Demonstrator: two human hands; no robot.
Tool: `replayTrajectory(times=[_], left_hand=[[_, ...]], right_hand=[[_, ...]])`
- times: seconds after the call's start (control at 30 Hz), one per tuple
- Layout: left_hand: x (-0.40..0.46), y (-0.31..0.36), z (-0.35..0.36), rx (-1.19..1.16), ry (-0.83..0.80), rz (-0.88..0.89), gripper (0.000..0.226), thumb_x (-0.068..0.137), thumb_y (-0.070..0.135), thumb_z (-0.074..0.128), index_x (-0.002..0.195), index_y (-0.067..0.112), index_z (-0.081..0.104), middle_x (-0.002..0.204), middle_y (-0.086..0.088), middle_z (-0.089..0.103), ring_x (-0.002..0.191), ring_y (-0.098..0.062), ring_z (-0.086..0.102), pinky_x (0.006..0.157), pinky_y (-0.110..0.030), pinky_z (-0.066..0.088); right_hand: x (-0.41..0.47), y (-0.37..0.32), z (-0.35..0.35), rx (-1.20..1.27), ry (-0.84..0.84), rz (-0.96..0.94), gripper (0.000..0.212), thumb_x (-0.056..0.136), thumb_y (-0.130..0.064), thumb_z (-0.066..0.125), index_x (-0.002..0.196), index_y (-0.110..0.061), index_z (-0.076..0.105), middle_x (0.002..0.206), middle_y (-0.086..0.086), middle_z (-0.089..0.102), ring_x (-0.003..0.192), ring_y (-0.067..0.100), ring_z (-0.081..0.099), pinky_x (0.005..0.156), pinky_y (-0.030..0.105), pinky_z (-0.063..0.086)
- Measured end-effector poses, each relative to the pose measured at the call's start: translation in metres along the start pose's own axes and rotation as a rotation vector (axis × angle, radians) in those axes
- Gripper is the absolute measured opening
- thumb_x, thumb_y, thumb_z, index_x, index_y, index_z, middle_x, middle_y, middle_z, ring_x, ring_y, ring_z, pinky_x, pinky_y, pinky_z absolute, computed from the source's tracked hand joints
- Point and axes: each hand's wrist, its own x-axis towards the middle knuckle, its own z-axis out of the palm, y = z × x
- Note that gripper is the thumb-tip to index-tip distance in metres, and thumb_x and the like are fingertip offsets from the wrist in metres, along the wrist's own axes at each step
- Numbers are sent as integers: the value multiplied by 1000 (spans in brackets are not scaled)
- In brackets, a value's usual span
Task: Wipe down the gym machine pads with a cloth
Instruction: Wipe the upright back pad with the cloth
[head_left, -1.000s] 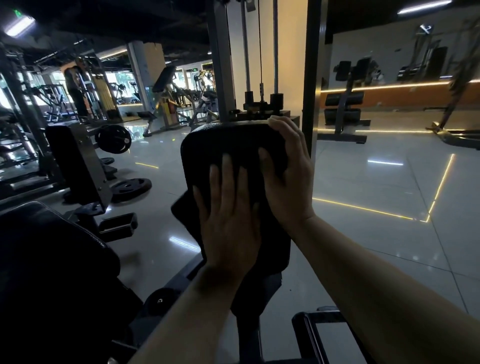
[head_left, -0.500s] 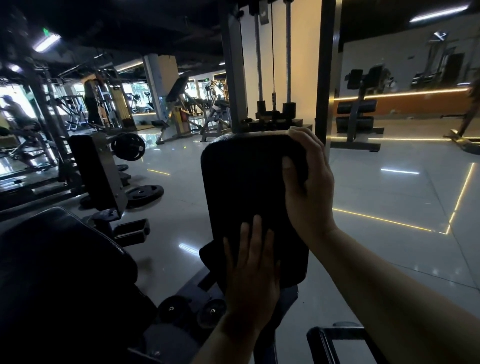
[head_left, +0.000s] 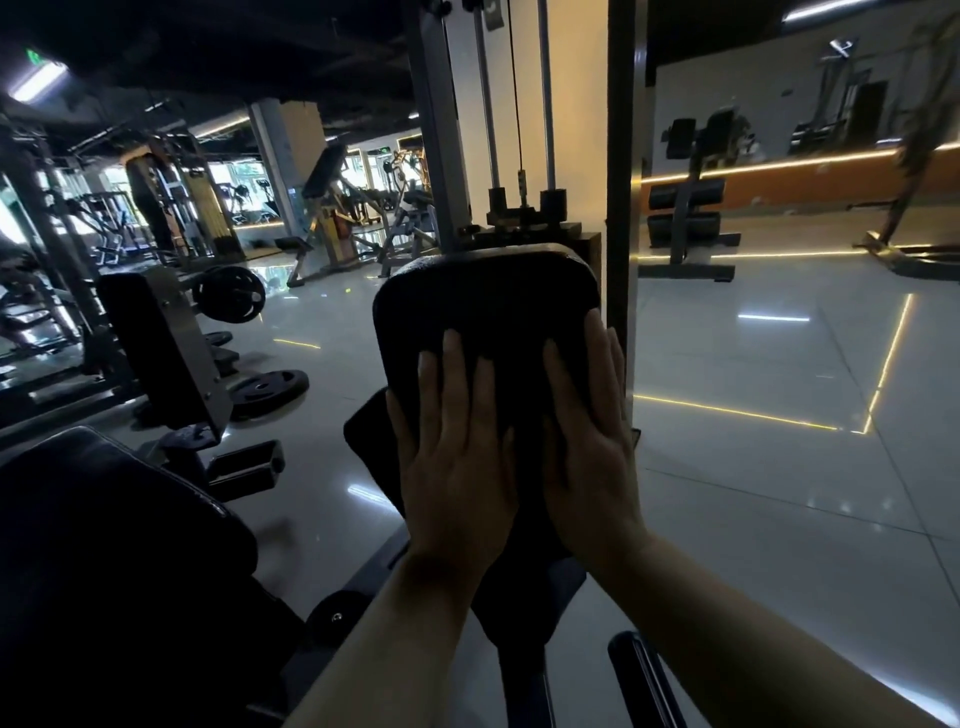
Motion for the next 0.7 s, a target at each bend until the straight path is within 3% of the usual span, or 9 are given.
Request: replayTrajectory(times=[0.1, 0.27, 0.47, 0.57, 0.7], left_hand=[[-36, -6, 10, 37, -12, 28, 51, 102, 34, 29, 146, 10, 20, 157, -10, 8, 147, -28, 7, 118, -51, 10], [-53, -11, 11, 38, -62, 49, 50, 103, 36, 28, 146, 12, 20, 159, -6, 1, 148, -25, 3, 117, -49, 9], [20, -8, -15, -37, -38, 10, 51, 102, 36, 20, 148, 13, 18, 157, -6, 9, 146, -27, 7, 115, -51, 12], [63, -2, -21, -55, 5, -47, 54, 101, 37, 25, 149, 15, 14, 158, -7, 14, 146, -26, 8, 117, -48, 5], [39, -2, -8, -20, 8, -41, 57, 101, 37, 25, 150, 12, 12, 158, -9, 10, 147, -27, 4, 118, -50, 5]], right_hand=[[-8, 0, 6, -32, 19, 5, 52, 104, -30, 28, 152, -30, 7, 158, -11, -4, 147, 27, 1, 119, 35, 6], [-7, 0, 7, -9, 47, 9, 50, 105, -27, 27, 152, -30, 9, 158, -13, -3, 147, 28, 5, 120, 34, 9], [-7, 4, 4, 51, 22, 9, 51, 103, -27, 31, 151, -31, 15, 159, -13, -1, 147, 25, 2, 120, 33, 9], [-7, 4, 3, 82, 39, 17, 46, 103, -27, 33, 147, -18, 25, 158, -14, 2, 147, 21, 2, 119, 33, 11], [-6, 2, 1, 99, 14, 41, 48, 103, -28, 32, 150, -29, 19, 158, -14, 3, 148, 20, 3, 120, 32, 11]])
